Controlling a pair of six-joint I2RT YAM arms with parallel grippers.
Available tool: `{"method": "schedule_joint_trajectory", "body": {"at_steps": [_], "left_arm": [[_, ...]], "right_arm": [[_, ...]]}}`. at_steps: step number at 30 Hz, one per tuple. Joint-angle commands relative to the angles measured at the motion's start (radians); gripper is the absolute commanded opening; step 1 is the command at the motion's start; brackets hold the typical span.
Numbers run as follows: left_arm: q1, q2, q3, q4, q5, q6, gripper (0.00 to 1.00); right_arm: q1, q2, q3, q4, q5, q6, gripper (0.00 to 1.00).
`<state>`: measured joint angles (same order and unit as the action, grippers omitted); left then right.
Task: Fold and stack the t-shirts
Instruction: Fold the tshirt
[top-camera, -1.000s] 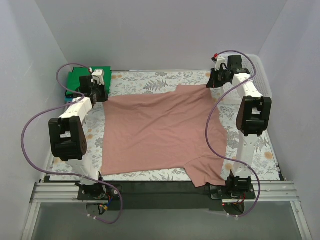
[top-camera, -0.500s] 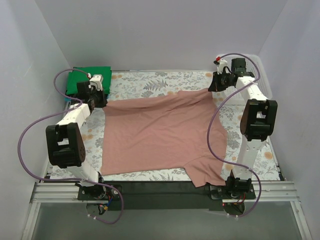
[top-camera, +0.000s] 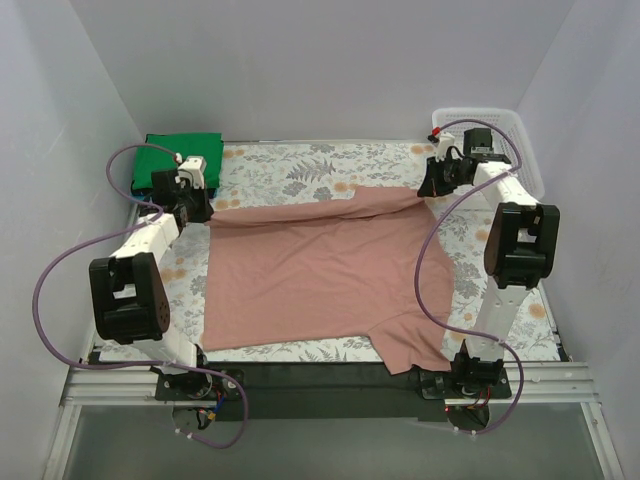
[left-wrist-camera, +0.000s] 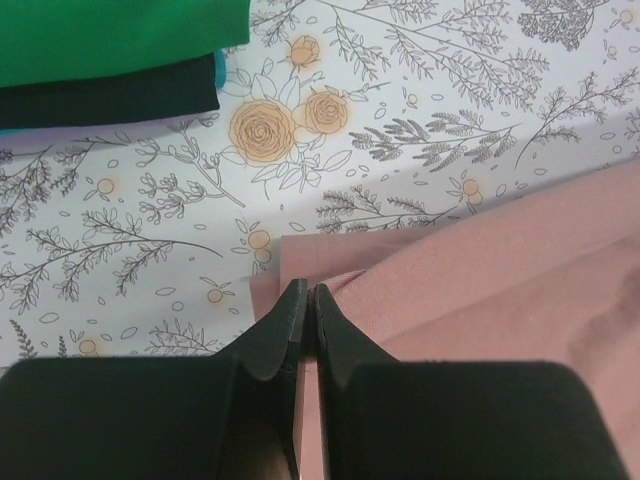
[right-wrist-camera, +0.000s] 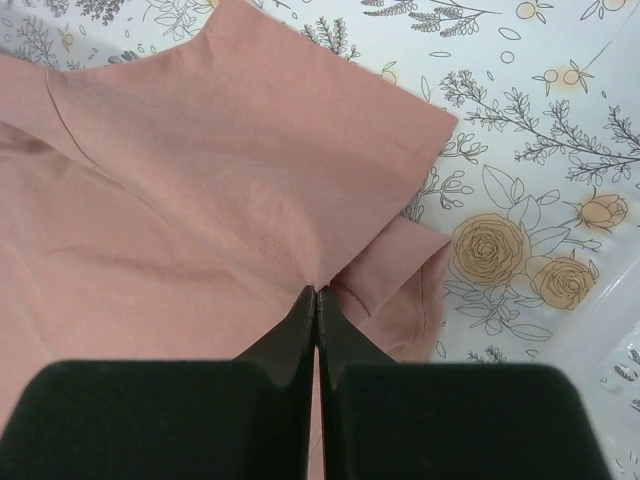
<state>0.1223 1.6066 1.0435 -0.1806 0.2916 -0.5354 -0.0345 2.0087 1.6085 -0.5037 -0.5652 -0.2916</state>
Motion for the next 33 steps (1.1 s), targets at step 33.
{"method": "schedule_joint_trajectory", "body": {"at_steps": [33], "left_arm": [[0.025,0.004,-0.122,-0.095,0.0,0.156,0.0]], "right_arm": [[-0.018,-0.107,-0.22,-0.002,0.045,-0.095,0.01]]}}
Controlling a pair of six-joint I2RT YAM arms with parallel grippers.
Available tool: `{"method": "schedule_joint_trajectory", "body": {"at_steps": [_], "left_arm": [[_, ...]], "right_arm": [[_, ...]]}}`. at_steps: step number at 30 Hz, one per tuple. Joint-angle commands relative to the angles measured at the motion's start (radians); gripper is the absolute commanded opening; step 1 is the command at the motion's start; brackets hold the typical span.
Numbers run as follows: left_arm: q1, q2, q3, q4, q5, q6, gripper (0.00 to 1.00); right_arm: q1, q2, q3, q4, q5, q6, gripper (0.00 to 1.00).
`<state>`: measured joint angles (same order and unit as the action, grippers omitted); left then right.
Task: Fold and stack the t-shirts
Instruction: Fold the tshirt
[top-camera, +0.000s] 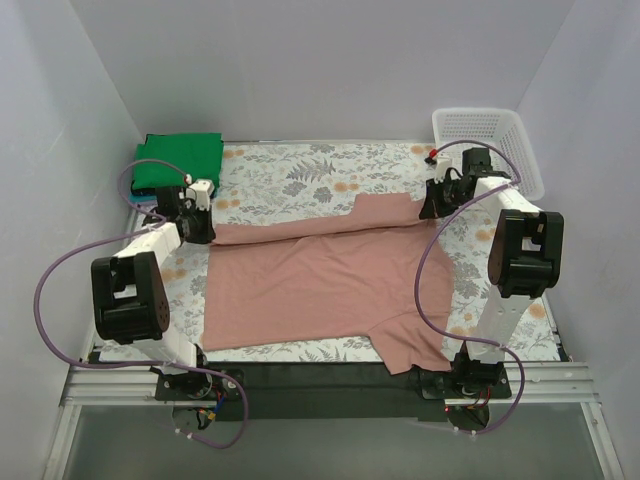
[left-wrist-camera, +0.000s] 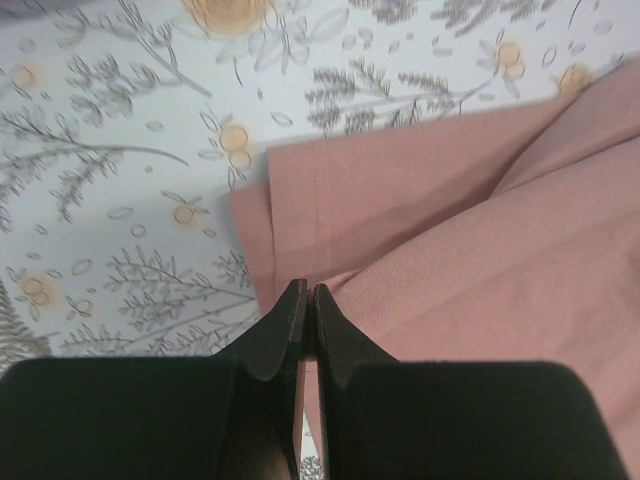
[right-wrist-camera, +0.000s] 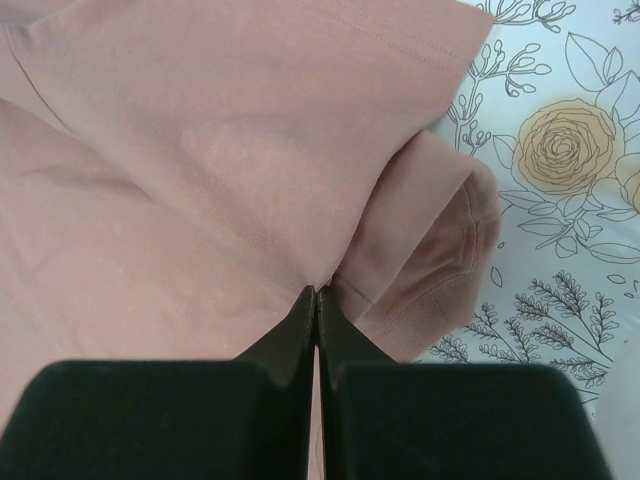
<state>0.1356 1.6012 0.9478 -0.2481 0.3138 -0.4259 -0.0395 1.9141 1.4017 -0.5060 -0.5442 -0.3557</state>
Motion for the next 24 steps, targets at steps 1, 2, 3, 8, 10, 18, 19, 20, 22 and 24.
{"method": "schedule_joint_trajectory", "body": {"at_steps": [1,2,3,8,10,18,19,20,22,24], "left_arm": [[0.01,0.02,-0.029,-0.028,-0.025,0.046,0.0],[0.012,0.026,-0.037,-0.026,-0.027,0.049,0.0],[0.012,0.032,-0.038,-0.026,-0.021,0.052,0.0],[0.01,0.094,-0.018,-0.045,-0.024,0.056,0.0],[0.01,0.108,-0.008,-0.066,-0.018,0.067,0.02],[0.01,0.031,0.095,-0.167,0.077,0.049,0.45],[0.012,0.032,0.141,-0.192,0.103,0.042,0.46],[0.01,0.037,0.161,-0.203,0.114,0.027,0.46],[0.01,0.049,0.209,-0.218,0.137,0.009,0.46],[0.01,0.063,0.229,-0.23,0.165,-0.01,0.46]], "right_arm": [[-0.013,-0.007,-0.017,0.0,0.027,-0.032,0.01],[-0.013,-0.004,-0.024,0.001,0.027,-0.034,0.01],[-0.013,-0.001,-0.026,0.001,0.038,-0.037,0.01],[-0.013,0.025,-0.041,0.0,0.064,-0.058,0.01],[-0.013,0.031,-0.038,-0.006,0.067,-0.063,0.02],[-0.01,-0.032,0.042,-0.066,0.049,-0.052,0.7],[-0.004,-0.036,0.083,-0.069,0.047,-0.039,0.71],[0.001,-0.033,0.109,-0.069,0.047,-0.022,0.72],[0.021,-0.011,0.169,-0.069,0.043,0.017,0.72],[0.038,0.017,0.203,-0.066,0.068,0.046,0.7]]}}
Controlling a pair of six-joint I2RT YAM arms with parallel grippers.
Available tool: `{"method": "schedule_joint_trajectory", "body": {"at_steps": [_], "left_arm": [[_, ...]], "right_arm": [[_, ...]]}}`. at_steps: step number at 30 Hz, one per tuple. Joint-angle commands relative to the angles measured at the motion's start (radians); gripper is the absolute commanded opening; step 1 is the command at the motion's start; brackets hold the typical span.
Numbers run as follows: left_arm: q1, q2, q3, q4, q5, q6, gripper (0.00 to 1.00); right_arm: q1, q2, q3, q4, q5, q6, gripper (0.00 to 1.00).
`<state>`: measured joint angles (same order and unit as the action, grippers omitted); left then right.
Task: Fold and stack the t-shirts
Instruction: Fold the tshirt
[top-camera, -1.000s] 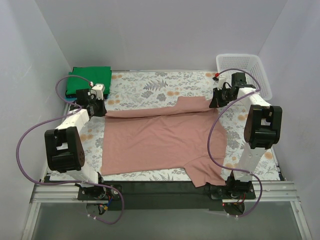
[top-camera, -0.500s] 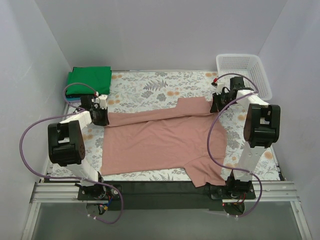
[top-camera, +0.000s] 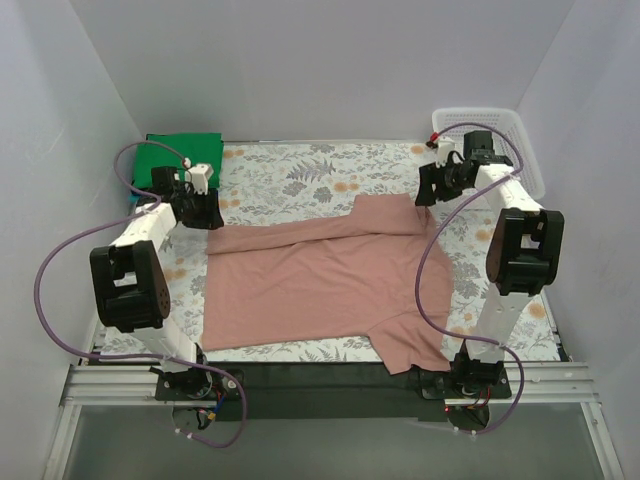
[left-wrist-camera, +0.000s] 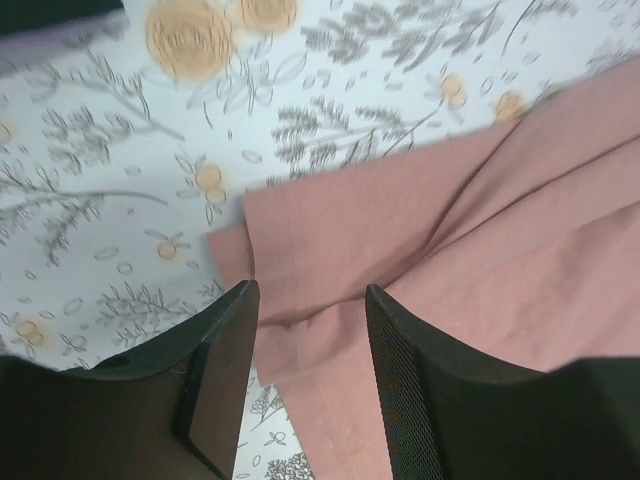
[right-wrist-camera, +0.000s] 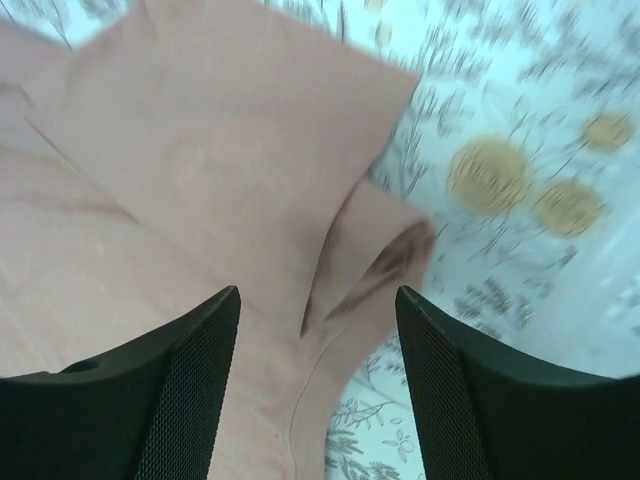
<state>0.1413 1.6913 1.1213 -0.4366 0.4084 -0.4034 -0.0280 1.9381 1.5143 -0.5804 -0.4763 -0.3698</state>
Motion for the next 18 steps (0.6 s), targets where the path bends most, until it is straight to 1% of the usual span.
{"method": "schedule_joint_trajectory", "body": {"at_steps": [1,4,5,7,8,11,12,14,15,17,18], "left_arm": [[0.004,-0.025,0.063,-0.042,0.073,-0.038,0.46],[0.004,-0.016,0.069,-0.04,0.104,-0.058,0.47],[0.003,-0.015,0.081,-0.034,0.118,-0.069,0.47],[-0.025,0.002,0.098,0.014,0.151,-0.139,0.47],[-0.043,0.01,0.119,0.041,0.158,-0.172,0.47],[-0.178,0.074,0.173,0.134,0.127,-0.264,0.48],[-0.245,0.135,0.23,0.147,0.118,-0.281,0.49],[-0.307,0.212,0.317,0.17,0.106,-0.354,0.49],[-0.357,0.296,0.412,0.173,0.107,-0.388,0.49],[-0.403,0.381,0.498,0.19,0.104,-0.467,0.49],[-0.445,0.456,0.578,0.199,0.098,-0.489,0.49]], "right_arm": [[0.057,0.024,0.108,0.008,0.008,0.069,0.69],[0.086,0.085,0.168,0.01,0.057,0.107,0.65],[0.092,0.099,0.184,0.013,0.074,0.118,0.62],[0.106,0.137,0.228,0.025,0.126,0.143,0.61],[0.111,0.148,0.242,0.033,0.143,0.152,0.61],[0.126,0.18,0.283,0.06,0.225,0.183,0.61],[0.129,0.189,0.306,0.06,0.255,0.189,0.61],[0.135,0.212,0.319,0.068,0.271,0.203,0.6],[0.134,0.219,0.325,0.068,0.278,0.206,0.6],[0.135,0.225,0.323,0.071,0.291,0.213,0.6],[0.137,0.226,0.32,0.076,0.298,0.216,0.6]]}}
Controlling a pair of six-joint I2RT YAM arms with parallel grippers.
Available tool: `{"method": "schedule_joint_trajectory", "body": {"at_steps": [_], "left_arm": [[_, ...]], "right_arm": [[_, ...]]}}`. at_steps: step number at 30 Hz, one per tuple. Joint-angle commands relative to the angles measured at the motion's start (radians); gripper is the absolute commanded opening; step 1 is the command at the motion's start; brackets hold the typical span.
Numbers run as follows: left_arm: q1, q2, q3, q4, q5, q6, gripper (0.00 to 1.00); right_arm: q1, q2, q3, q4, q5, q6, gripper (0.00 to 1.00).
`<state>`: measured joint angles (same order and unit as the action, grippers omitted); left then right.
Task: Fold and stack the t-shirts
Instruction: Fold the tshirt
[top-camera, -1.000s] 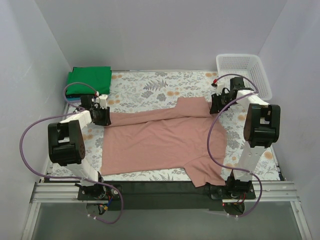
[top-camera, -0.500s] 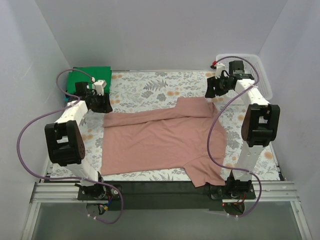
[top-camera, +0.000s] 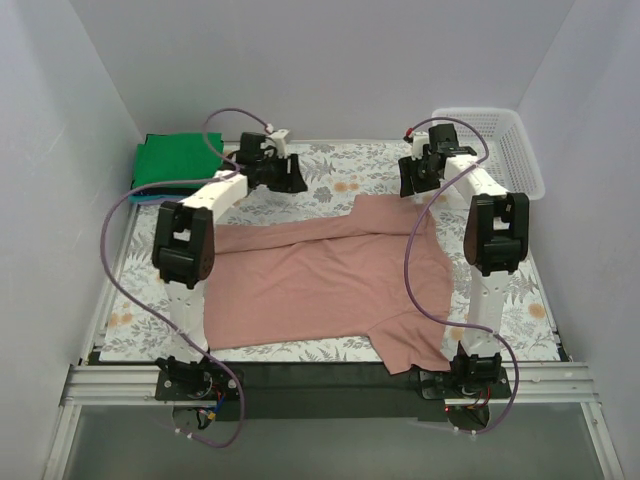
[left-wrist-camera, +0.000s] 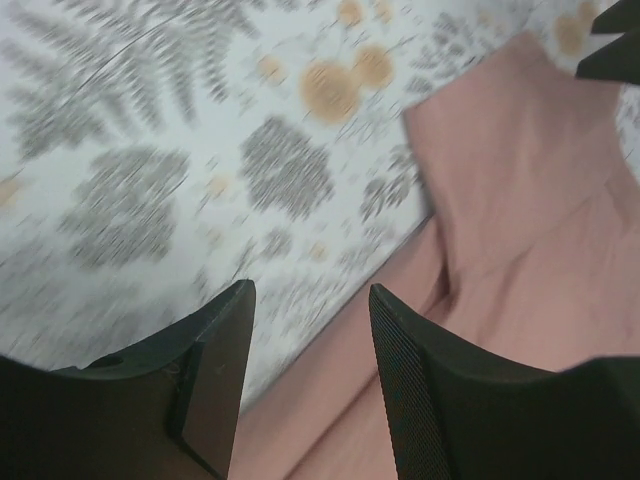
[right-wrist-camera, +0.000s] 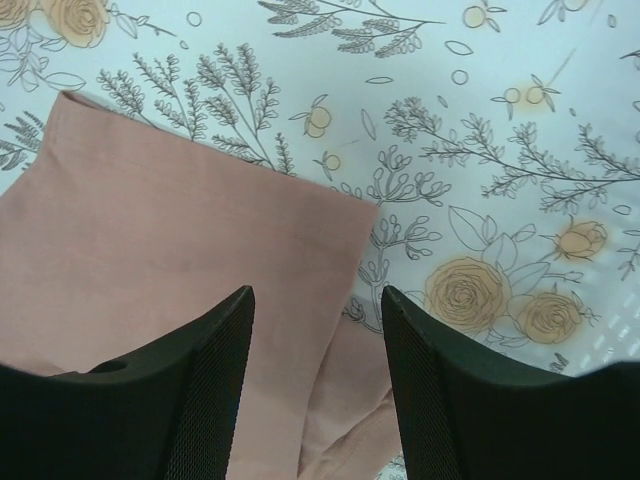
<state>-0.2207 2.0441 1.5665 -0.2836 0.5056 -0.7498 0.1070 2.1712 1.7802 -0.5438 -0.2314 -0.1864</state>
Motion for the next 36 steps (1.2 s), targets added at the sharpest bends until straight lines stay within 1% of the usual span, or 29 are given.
{"method": "schedule_joint_trajectory", "body": {"at_steps": [1,4,6,10,12,14,20,28,31,34,35,36], "left_arm": [[-0.101,0.138,0.165,0.07,-0.002,-0.16,0.49],[-0.17,0.257,0.288,0.113,-0.025,-0.198,0.49],[-0.199,0.327,0.328,0.133,-0.044,-0.223,0.49],[-0.229,0.407,0.385,0.187,-0.084,-0.237,0.49],[-0.239,0.451,0.432,0.187,-0.107,-0.24,0.49],[-0.246,0.47,0.452,0.187,-0.117,-0.234,0.49],[-0.269,0.519,0.48,0.181,-0.099,-0.244,0.42],[-0.312,0.562,0.495,0.161,-0.128,-0.241,0.41],[-0.316,0.571,0.495,0.152,-0.131,-0.24,0.39],[-0.325,0.582,0.498,0.144,-0.124,-0.235,0.37],[-0.33,0.585,0.501,0.143,-0.121,-0.234,0.36],[-0.332,0.587,0.504,0.141,-0.121,-0.23,0.34]], "right_arm": [[0.003,-0.007,0.048,0.041,0.056,0.034,0.6],[0.002,0.001,0.042,0.053,0.06,0.033,0.61],[0.002,0.01,0.047,0.056,0.057,0.036,0.6],[0.003,0.047,0.071,0.062,0.064,0.036,0.59],[0.003,0.065,0.084,0.065,0.054,0.038,0.56],[0.003,0.078,0.094,0.064,0.041,0.048,0.53],[0.005,0.098,0.088,0.067,0.024,0.056,0.52],[0.005,0.107,0.061,0.074,0.032,0.058,0.52],[0.007,0.111,0.058,0.076,0.023,0.056,0.49],[0.006,0.114,0.053,0.076,0.007,0.056,0.42],[0.007,0.114,0.053,0.076,0.003,0.056,0.38],[0.007,0.114,0.053,0.076,-0.008,0.056,0.35]]}}
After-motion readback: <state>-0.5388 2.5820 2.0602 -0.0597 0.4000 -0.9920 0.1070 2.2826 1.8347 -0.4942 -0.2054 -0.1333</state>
